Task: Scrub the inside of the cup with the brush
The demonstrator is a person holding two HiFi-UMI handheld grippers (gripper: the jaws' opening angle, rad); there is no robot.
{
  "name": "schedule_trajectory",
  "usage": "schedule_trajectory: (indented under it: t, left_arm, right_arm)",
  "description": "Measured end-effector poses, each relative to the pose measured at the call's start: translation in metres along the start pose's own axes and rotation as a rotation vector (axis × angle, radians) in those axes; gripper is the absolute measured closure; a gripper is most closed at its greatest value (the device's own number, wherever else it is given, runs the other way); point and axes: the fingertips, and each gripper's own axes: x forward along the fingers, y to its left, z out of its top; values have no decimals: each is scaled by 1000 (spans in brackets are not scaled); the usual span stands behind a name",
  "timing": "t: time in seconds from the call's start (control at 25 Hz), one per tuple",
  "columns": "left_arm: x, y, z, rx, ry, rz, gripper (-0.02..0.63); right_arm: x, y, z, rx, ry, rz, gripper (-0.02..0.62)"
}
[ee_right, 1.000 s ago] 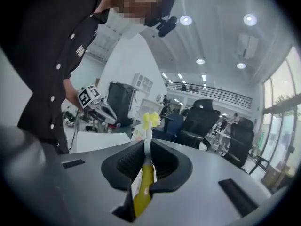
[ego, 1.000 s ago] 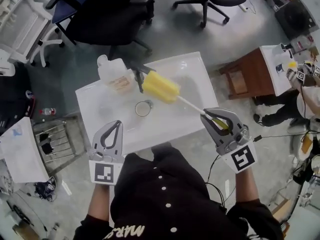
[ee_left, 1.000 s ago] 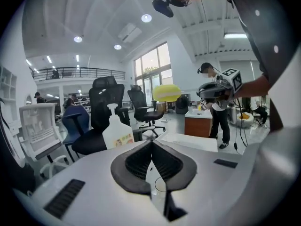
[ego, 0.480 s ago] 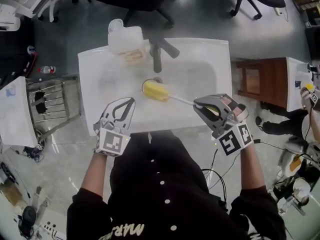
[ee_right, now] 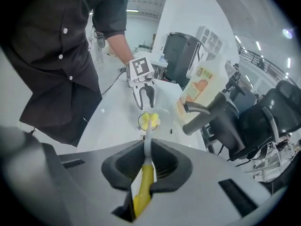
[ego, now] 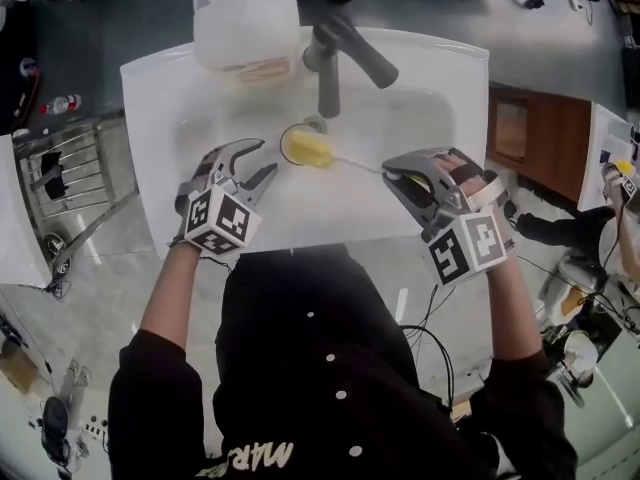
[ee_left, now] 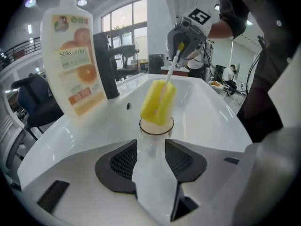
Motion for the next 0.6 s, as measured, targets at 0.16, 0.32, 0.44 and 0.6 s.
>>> schedule_trajectory:
  t: [0.16,0.32,0.44,0.6]
  left_arm:
    - [27,8,-15,57,51,-51,403]
    - [41,1,-18,72,64,-82,437]
    - [44,1,-18,90,57,-75,482]
    - [42,-2,-13,107,40,-91,511]
  right_arm:
    - [16,-10,4,-23,35,21,546]
    - [21,-6,3,-54,75,57,546]
    - [27,-6,1,-68,95,69,546]
    - [27,-10,0,-88,134,80,548]
